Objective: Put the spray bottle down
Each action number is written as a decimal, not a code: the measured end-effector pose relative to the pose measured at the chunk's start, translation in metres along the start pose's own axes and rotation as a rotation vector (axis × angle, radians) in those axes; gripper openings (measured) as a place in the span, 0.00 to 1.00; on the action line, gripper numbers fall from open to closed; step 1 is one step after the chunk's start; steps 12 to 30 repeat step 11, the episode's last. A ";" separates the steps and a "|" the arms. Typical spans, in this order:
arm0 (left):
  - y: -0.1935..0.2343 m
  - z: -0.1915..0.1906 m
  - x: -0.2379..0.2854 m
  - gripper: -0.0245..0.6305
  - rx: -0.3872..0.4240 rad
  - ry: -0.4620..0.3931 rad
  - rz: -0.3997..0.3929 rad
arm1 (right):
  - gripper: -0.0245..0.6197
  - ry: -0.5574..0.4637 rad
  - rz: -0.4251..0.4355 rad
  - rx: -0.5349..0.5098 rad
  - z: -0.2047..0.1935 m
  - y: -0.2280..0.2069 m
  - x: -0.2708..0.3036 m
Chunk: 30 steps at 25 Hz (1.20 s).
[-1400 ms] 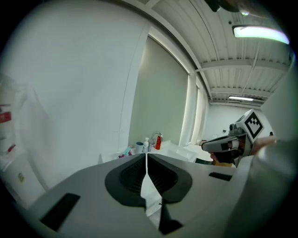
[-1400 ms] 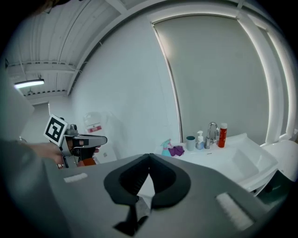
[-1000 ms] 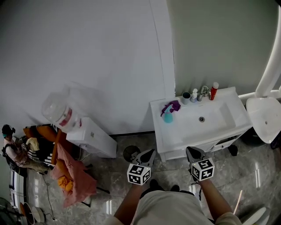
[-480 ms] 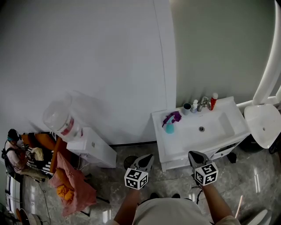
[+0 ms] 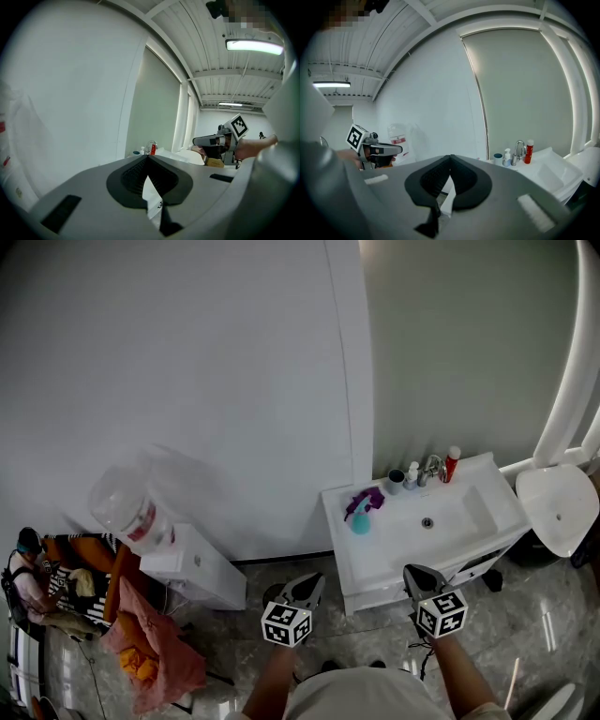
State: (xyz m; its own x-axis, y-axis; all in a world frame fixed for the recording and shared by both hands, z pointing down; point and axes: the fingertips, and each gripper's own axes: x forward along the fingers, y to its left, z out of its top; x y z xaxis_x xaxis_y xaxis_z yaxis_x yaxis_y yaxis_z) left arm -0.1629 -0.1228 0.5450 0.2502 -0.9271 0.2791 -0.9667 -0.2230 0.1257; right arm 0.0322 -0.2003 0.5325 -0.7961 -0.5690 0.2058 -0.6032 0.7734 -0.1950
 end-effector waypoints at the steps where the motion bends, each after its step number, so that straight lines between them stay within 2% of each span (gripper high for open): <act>1: 0.000 -0.001 -0.001 0.05 -0.002 0.000 -0.001 | 0.05 -0.001 0.000 -0.002 0.001 0.001 0.000; 30: 0.000 0.001 -0.010 0.05 -0.005 -0.008 -0.001 | 0.05 0.001 -0.001 -0.017 0.005 0.007 -0.005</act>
